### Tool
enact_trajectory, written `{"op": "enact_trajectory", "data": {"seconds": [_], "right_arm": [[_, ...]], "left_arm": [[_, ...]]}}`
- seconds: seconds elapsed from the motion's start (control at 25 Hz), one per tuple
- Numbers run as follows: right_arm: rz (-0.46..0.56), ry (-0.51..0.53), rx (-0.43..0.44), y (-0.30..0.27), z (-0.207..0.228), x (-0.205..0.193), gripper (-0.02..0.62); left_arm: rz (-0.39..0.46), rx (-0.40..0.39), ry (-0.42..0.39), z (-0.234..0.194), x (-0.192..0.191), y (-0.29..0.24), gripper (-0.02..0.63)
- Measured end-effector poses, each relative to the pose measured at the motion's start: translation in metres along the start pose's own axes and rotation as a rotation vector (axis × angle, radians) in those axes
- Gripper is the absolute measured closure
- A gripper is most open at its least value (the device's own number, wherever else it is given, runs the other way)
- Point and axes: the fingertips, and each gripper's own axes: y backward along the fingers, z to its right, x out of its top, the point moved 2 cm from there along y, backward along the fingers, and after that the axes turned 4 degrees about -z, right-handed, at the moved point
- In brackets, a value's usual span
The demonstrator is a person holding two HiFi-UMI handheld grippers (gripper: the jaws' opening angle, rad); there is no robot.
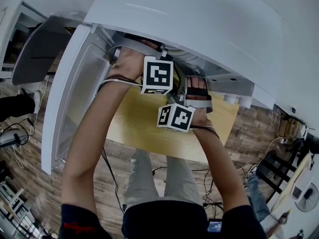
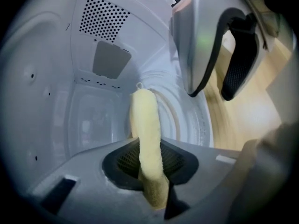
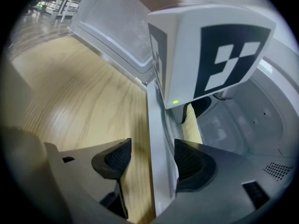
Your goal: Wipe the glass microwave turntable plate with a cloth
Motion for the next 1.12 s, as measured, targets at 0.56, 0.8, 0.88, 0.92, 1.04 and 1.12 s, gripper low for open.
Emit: {"op": "enact_trajectory", "data": {"seconds": [0.56,0.8,0.88,0.92,1.04,1.12], "right_arm": [[-0.018,0.02,0.039,0.001,0.0,-0.006,0.324],[-0.028,0.02,0.066,0.001,0.0,-0.006,0.324],[-0.029,-0.003,0.079,0.002,0.002,-0.005,0.324],[-0.028,-0.019,0.085,0.003,0.003,-0.004,0.325],[-0.028,-0.055,0.101,0.009,0.009,-0.003,0.325],[-0.023,-0.065,0.121,0.016,0.009,-0.002,0.344]], "left_arm": [[-0.053,-0.054,-0.002,0.021,-0.011,0.019,0.532],[-0.053,-0.076,0.013,0.028,-0.013,0.028,0.532],[-0.056,-0.08,0.034,0.029,-0.014,0.032,0.532],[-0.058,-0.082,0.046,0.029,-0.014,0.034,0.534],[-0.056,-0.097,0.082,0.032,-0.013,0.041,0.534],[-0.054,-0.113,0.108,0.037,-0.014,0.047,0.534]]}}
